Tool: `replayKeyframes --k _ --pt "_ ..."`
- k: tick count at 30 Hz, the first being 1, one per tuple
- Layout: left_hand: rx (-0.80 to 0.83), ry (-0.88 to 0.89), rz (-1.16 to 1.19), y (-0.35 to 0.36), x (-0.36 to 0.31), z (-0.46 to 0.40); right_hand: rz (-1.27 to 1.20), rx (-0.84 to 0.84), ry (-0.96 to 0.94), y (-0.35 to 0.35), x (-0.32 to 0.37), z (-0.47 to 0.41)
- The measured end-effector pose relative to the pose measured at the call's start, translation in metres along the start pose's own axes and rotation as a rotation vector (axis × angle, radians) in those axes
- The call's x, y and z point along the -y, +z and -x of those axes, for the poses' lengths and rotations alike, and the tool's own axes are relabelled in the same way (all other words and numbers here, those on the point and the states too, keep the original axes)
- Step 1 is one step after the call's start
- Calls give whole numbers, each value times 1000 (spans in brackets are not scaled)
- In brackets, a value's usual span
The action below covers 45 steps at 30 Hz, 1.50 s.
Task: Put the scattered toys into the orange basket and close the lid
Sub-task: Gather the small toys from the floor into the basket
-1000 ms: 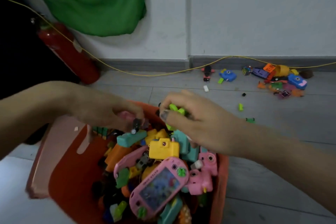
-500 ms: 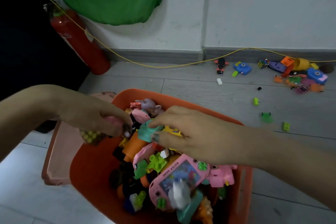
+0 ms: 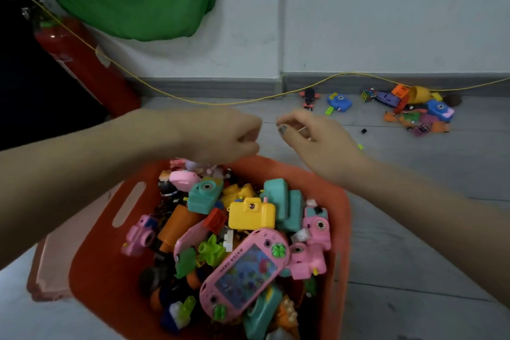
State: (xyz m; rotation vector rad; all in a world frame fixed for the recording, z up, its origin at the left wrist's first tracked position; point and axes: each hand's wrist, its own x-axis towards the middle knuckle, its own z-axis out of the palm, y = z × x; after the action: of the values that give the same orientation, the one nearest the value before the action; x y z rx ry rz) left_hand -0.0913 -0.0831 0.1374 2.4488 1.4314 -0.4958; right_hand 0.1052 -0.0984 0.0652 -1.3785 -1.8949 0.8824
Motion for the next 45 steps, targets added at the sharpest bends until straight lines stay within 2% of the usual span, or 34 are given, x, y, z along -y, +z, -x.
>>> replayKeyframes --k 2,4,9,13,18,21,25,28,30,33,35,37,39,41,45 --pt "-88 98 69 -5 -37 -31 -3 -138 93 -15 -25 -2" --pt "-119 152 131 -1 -63 -67 68 -190 200 -31 -61 0" --pt "55 141 141 27 -125 -146 501 -43 593 -68 -170 31" --pt "208 29 214 53 -159 -197 513 106 802 -85 -219 65" --pt "312 -118 245 89 -185 -245 497 96 761 -87 -254 72" --pt "277 -176 262 104 -195 -268 515 107 689 -82 -269 63" --pt "259 -181 261 120 -204 -290 502 21 580 -74 -288 53" --pt "198 -162 188 132 -210 -304 337 -103 596 -79 -300 48" --pt "187 -159 164 137 -218 -313 135 -224 674 -89 -308 45" --pt "220 -135 184 136 -225 -321 -305 -434 901 -107 -309 37" --pt "251 -100 169 133 -228 -326 -715 -575 1022 -124 -312 33" --pt "245 -57 146 130 -234 -334 -988 -595 1089 -148 -318 35" --pt "200 -19 161 127 -244 -342 -1081 -554 1089 -174 -326 41" --pt "166 24 173 121 -259 -348 -998 -583 1070 -202 -337 48" --pt "142 112 177 111 -293 -360 -340 -787 1024 -254 -365 70"
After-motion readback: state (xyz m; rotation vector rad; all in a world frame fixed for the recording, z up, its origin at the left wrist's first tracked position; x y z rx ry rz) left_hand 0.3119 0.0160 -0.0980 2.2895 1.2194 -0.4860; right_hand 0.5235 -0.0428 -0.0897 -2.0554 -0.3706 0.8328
